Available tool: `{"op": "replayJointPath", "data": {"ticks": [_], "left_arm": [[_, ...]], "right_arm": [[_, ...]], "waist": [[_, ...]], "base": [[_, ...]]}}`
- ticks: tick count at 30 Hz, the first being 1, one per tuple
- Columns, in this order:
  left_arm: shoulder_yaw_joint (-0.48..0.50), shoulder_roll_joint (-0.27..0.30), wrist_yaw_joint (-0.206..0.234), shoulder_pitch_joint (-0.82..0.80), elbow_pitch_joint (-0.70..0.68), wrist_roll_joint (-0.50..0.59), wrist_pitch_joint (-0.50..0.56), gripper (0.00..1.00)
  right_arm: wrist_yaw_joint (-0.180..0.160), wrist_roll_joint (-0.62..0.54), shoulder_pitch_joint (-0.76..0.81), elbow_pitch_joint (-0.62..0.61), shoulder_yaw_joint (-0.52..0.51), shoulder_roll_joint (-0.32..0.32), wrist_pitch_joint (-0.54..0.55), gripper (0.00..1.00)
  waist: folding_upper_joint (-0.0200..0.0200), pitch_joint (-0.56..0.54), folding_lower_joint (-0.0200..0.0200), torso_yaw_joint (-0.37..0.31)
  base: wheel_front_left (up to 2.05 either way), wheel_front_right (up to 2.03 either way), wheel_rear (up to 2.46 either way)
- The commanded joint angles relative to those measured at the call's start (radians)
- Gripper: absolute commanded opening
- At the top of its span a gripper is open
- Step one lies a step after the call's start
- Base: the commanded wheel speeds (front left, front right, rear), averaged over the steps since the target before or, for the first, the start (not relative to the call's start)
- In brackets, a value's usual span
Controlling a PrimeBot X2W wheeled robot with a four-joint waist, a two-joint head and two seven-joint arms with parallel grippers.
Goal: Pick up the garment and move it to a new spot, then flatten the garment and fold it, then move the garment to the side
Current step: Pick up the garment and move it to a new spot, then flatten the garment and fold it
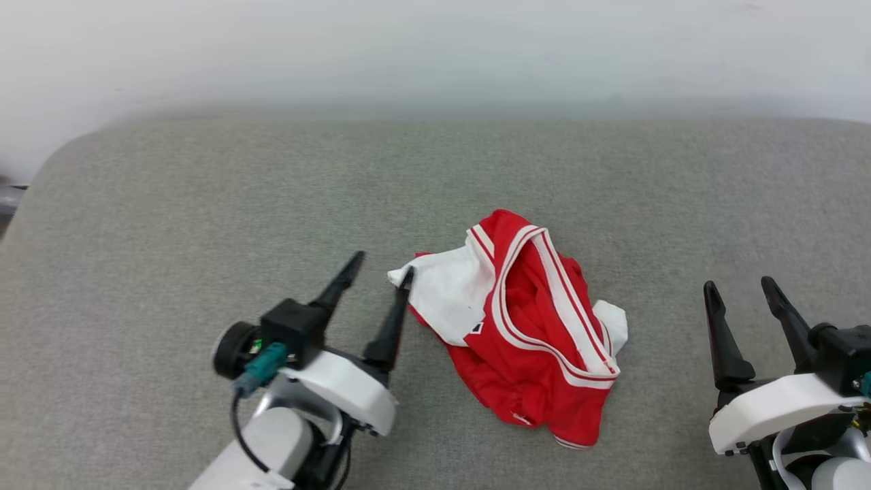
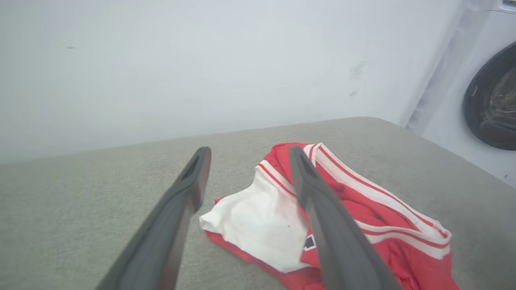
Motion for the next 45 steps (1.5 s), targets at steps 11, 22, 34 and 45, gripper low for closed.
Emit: {"op": "replayJointPath", "data": {"ticks": [11, 22, 34, 45], "left_arm": [[0.266, 0.051, 0.075, 0.155, -0.05, 0.01, -0.009, 1.0], [0.305, 0.075, 0.056, 0.272, -0.054, 0.029, -0.009, 1.0], [0.294, 0.079, 0.055, 0.278, -0.056, 0.02, 0.002, 1.0], [0.254, 0.096, -0.023, 0.158, -0.033, -0.013, 0.115, 1.0]], "right_arm": [[-0.001, -0.015, 0.044, -0.026, 0.014, 0.001, 0.03, 1.0], [-0.001, 0.005, 0.099, -0.028, 0.016, 0.001, 0.039, 1.0], [-0.001, 0.012, 0.118, -0.035, 0.01, 0.001, 0.043, 1.0], [-0.001, 0.018, 0.082, -0.029, 0.024, 0.001, 0.033, 1.0]], "waist": [[0.0, -0.052, 0.0001, 0.042], [0.0, -0.099, 0.0001, 0.028], [0.0, -0.107, 0.0001, 0.021], [0.0, -0.051, 0.0001, 0.007]], "base": [[0.0, 0.0, 0.0], [0.0, 0.0, 0.0], [0.0, 0.0, 0.0], [0.0, 0.0, 0.0]]}}
